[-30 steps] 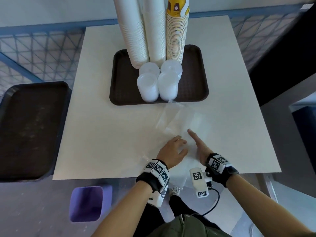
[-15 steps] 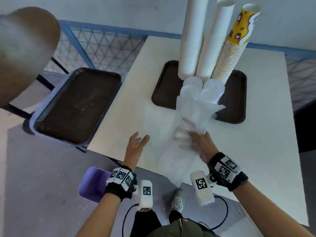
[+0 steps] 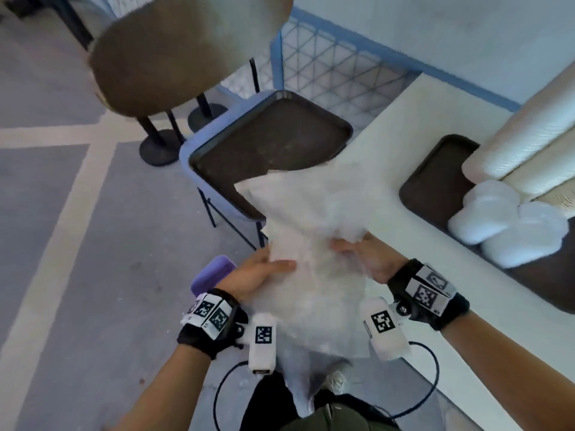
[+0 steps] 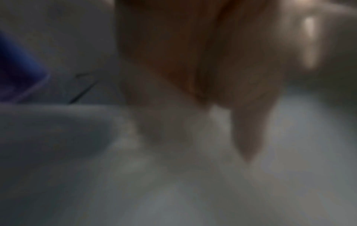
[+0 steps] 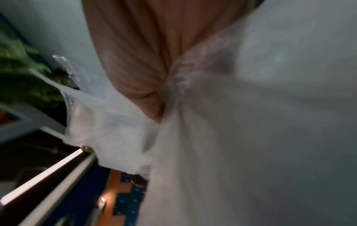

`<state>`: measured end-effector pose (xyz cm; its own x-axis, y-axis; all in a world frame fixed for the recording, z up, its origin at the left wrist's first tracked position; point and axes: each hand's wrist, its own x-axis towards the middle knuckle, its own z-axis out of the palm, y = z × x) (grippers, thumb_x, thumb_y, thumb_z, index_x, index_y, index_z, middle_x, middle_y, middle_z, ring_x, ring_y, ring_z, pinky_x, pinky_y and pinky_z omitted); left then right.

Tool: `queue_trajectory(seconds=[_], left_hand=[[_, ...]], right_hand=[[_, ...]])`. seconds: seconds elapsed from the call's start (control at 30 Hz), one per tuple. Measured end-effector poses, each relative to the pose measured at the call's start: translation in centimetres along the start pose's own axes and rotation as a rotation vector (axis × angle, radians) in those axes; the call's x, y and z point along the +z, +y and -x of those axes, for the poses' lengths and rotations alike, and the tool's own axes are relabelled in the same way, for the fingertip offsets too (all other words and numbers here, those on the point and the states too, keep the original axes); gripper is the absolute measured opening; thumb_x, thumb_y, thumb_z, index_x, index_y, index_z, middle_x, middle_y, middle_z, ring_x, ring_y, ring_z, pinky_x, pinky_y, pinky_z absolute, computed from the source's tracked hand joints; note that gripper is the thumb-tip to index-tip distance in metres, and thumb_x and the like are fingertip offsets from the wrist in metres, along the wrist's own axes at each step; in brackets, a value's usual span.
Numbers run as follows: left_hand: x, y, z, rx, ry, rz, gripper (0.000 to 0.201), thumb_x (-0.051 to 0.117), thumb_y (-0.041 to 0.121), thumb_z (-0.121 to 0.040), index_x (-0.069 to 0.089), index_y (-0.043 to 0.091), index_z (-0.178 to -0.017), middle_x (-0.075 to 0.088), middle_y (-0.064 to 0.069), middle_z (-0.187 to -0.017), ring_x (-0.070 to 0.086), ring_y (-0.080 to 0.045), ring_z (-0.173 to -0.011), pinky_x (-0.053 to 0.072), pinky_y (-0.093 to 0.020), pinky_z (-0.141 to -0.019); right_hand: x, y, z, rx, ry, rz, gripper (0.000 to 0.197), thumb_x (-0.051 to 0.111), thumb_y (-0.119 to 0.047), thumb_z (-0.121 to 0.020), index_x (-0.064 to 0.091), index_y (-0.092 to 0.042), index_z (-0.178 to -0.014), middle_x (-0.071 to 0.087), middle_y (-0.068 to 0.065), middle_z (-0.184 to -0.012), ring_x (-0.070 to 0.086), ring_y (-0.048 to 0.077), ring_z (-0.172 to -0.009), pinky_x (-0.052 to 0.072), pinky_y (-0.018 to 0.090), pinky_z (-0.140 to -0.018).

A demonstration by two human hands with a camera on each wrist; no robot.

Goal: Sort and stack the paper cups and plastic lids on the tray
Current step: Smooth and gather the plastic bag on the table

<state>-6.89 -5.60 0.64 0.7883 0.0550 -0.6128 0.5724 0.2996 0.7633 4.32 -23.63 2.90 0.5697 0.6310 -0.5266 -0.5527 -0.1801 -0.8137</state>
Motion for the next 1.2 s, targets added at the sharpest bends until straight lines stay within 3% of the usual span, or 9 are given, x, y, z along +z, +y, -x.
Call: queue_trajectory(seconds=[0.13, 0.23, 0.37, 0.47, 0.63, 0.83, 0.93, 1.07, 1.2], left_hand=[[-6.9, -1.4, 0.0, 0.073, 0.244, -0.38, 0.019, 0.049, 0.0, -0.092, 0.051, 0.008, -0.109, 0.062, -0.005, -0.097, 0.061, -0.017, -0.084, 0.043, 0.0, -0.066], [-10.1, -2.4, -0.6, 0.043, 0.416, -0.471, 0.036, 0.046, -0.01, -0.089, 0.05, -0.002, -0.123, 0.057, -0.017, -0.116, 0.055, -0.027, -0.113, 0.041, -0.019, -0.084], [-14.2, -3.9, -1.0, 0.134, 0.648, -0.09, 0.04, 0.039, -0.013, -0.09, 0.05, 0.023, -0.105, 0.055, 0.003, -0.089, 0.057, -0.015, -0.083, 0.049, -0.013, -0.067], [-15.9, -5.0, -1.6, 0.128, 0.698, 0.186, 0.013, 0.054, 0.012, -0.088, 0.061, 0.007, -0.098, 0.057, -0.006, -0.07, 0.051, -0.013, -0.054, 0.042, -0.013, -0.04], [-19.1, -7.8, -4.1, 0.085, 0.737, 0.371, 0.016, 0.057, 0.034, -0.089, 0.062, 0.019, -0.092, 0.069, 0.001, -0.094, 0.062, -0.007, -0.085, 0.05, -0.017, -0.075], [-22.3, -13.1, -9.0, -0.148, 0.725, -0.239, 0.036, 0.057, 0.025, -0.09, 0.056, 0.007, -0.121, 0.065, -0.015, -0.116, 0.06, -0.028, -0.109, 0.045, -0.028, -0.088], [-23.6, -15.9, -11.8, -0.177, 0.778, -0.319, 0.031, 0.056, 0.024, -0.087, 0.058, 0.012, -0.115, 0.069, -0.016, -0.108, 0.064, -0.033, -0.101, 0.05, -0.036, -0.084], [-25.4, -18.6, -15.2, -0.124, 0.873, -0.275, 0.016, 0.055, 0.017, -0.088, 0.061, 0.007, -0.098, 0.069, -0.015, -0.095, 0.064, -0.032, -0.089, 0.045, -0.029, -0.071], [-27.7, -21.3, -18.6, -0.087, 0.954, -0.32, 0.013, 0.051, 0.01, -0.087, 0.06, 0.007, -0.097, 0.061, -0.011, -0.096, 0.061, -0.029, -0.086, 0.042, -0.027, -0.071]], right_hand=[[5.3, 1.9, -5.2, 0.059, 0.025, 0.418, 0.014, 0.054, 0.0, -0.087, 0.064, -0.006, -0.079, 0.062, 0.01, -0.081, 0.059, 0.02, -0.077, 0.046, 0.022, -0.056], [9.5, 4.2, -9.2, 0.099, 0.03, 0.681, 0.018, 0.047, 0.007, -0.081, 0.06, -0.005, -0.082, 0.056, 0.011, -0.088, 0.053, 0.02, -0.086, 0.044, 0.03, -0.067], [14.8, 6.0, -13.0, 0.112, 0.063, 0.637, 0.021, 0.044, 0.012, -0.085, 0.061, 0.015, -0.096, 0.058, 0.021, -0.095, 0.062, 0.018, -0.082, 0.04, 0.021, -0.059], [17.5, 7.0, -16.0, 0.168, 0.06, 0.702, 0.03, 0.04, 0.009, -0.091, 0.055, 0.015, -0.117, 0.059, 0.025, -0.117, 0.057, 0.027, -0.106, 0.038, 0.009, -0.058], [20.4, 9.5, -21.1, 0.275, -0.028, 0.645, 0.026, 0.047, 0.004, -0.089, 0.059, 0.003, -0.111, 0.059, 0.011, -0.093, 0.05, 0.019, -0.089, 0.036, 0.006, -0.047], [21.6, 14.4, -26.9, 0.325, -0.158, 0.695, 0.021, 0.054, -0.003, -0.086, 0.062, -0.001, -0.106, 0.058, 0.006, -0.091, 0.052, 0.018, -0.085, 0.038, 0.005, -0.049], [21.4, 17.2, -29.9, 0.304, -0.201, 0.841, 0.023, 0.058, -0.03, -0.074, 0.065, -0.01, -0.082, 0.056, 0.01, -0.09, 0.053, 0.02, -0.09, 0.045, 0.02, -0.072], [21.2, 20.4, -33.7, 0.276, -0.292, 1.089, 0.051, 0.046, -0.043, -0.088, 0.058, -0.007, -0.121, 0.036, 0.009, -0.133, 0.046, 0.025, -0.118, 0.033, 0.028, -0.094], [21.5, 22.9, -37.3, 0.081, -0.331, 1.229, 0.051, 0.035, -0.045, -0.095, 0.058, -0.01, -0.123, 0.044, 0.006, -0.135, 0.047, 0.024, -0.121, 0.035, 0.03, -0.097]])
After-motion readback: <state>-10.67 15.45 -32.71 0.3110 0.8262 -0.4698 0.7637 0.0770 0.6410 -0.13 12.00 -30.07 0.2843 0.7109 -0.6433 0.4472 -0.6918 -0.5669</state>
